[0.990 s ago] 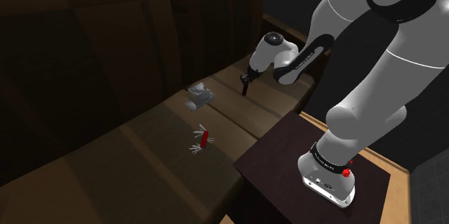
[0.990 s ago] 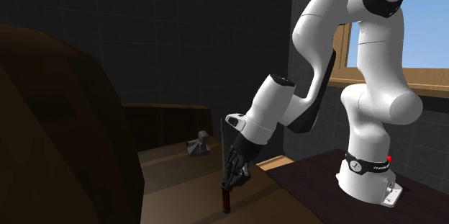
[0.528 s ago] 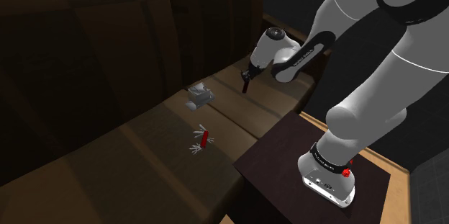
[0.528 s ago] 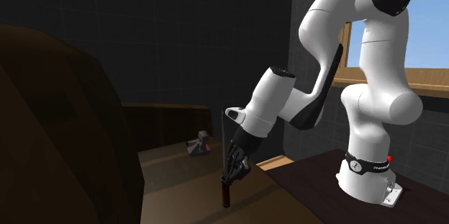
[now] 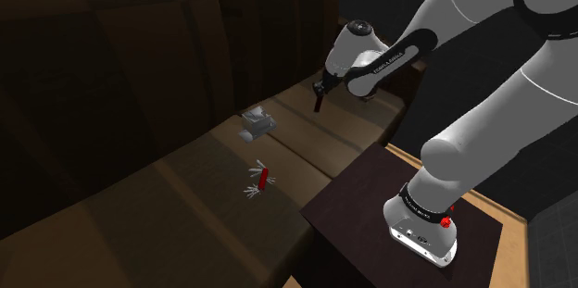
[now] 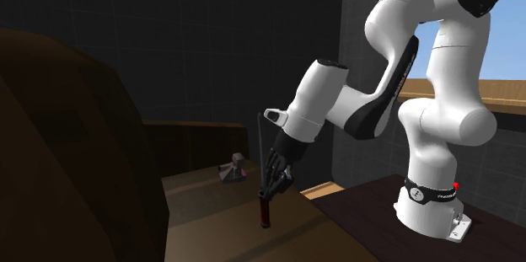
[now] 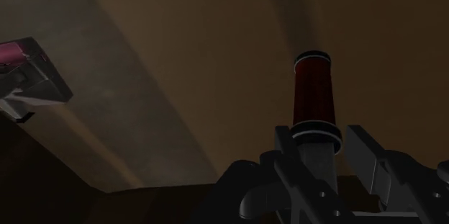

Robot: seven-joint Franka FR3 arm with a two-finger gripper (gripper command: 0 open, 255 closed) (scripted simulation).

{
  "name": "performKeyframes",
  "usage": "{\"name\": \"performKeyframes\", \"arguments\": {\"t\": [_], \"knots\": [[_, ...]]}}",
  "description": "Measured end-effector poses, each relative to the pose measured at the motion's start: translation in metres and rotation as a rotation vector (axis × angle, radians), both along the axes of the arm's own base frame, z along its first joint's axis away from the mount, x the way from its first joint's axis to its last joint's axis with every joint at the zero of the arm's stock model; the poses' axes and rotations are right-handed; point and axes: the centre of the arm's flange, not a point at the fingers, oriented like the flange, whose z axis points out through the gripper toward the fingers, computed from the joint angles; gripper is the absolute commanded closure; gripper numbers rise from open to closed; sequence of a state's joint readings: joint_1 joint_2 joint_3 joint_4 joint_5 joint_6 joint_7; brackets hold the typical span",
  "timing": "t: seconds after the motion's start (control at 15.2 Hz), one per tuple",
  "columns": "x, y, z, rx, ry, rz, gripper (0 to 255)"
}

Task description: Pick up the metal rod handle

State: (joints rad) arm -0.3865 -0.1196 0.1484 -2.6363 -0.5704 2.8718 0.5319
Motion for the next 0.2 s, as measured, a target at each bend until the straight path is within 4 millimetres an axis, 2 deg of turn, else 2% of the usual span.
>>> {"name": "performKeyframes", "arguments": {"t": [0.2], "knots": [[-0.0009,-0.0001,0.0135,0.001,0.000,0.000,255]]}}
